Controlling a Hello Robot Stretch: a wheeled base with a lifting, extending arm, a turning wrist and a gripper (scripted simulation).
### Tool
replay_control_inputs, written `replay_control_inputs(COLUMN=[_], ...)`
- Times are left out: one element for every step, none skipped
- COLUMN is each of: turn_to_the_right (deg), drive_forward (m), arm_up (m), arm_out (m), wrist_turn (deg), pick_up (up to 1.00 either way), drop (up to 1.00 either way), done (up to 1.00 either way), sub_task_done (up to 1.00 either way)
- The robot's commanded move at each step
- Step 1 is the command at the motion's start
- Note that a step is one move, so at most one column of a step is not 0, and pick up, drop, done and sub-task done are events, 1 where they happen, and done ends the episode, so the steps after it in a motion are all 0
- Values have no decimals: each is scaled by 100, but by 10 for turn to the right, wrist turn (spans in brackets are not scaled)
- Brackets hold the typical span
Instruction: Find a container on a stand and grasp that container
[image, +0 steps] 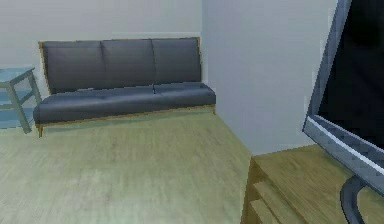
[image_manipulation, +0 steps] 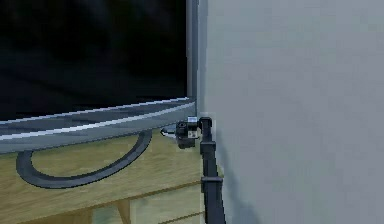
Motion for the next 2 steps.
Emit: replay_control_inputs(turn_to_the_right=[0, 0], drive_forward=[0, 0], arm_up=[10, 0], arm_out=[0, 0], wrist_turn=[0, 0], pick_up=[0, 0], drop=[0, 0], done=[0, 100], sub_task_done=[0, 0])
